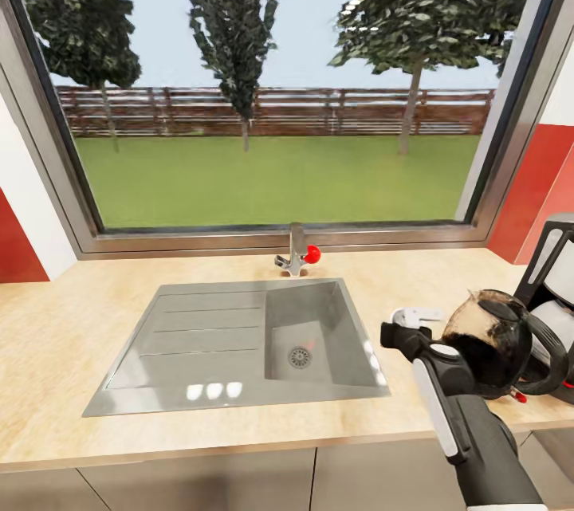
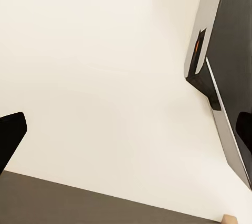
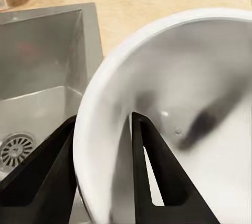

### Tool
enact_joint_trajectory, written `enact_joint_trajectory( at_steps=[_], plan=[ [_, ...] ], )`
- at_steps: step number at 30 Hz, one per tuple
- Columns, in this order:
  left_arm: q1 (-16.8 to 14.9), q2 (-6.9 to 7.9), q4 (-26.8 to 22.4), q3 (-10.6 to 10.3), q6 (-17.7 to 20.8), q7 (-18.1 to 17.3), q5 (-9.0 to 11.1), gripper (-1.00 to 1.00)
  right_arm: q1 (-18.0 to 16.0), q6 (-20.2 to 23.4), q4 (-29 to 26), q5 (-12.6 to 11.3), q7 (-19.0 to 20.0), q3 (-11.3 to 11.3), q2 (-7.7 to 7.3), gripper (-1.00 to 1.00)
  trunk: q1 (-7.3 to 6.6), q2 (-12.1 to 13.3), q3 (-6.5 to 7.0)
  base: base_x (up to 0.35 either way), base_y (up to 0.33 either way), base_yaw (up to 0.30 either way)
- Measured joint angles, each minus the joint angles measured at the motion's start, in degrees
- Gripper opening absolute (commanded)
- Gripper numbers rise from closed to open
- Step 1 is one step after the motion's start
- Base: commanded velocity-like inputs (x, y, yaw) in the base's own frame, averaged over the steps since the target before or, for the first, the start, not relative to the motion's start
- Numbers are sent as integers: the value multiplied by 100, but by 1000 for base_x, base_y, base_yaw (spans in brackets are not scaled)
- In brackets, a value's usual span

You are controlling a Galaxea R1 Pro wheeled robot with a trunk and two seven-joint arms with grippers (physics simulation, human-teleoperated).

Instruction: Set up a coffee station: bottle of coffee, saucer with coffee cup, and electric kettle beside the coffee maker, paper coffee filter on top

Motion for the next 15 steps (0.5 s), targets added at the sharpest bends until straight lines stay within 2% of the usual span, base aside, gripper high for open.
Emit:
enact_joint_trajectory(
  at_steps=[3,4,5,8,15],
  plan=[
    [0,-7,0,-5,4,4,3,100,0,-6,9,-20,42,70,49,-100,0,-1,0,-12,-125,0],
    [0,-10,-1,-5,8,5,3,100,0,-6,16,-24,45,153,62,-100,1,0,0,-147,-216,-11],
    [-1,-16,0,-1,14,7,3,100,1,-14,10,-72,51,414,86,-100,2,1,0,-180,-211,-18],
    [0,-23,-1,0,-11,8,7,100,6,-5,29,-10,48,592,94,-100,2,1,0,-230,-202,-7],
    [-8,-71,-15,0,-33,8,11,100,9,-12,60,-2,48,670,96,-100,3,0,0,-267,-193,-1]
  ],
)
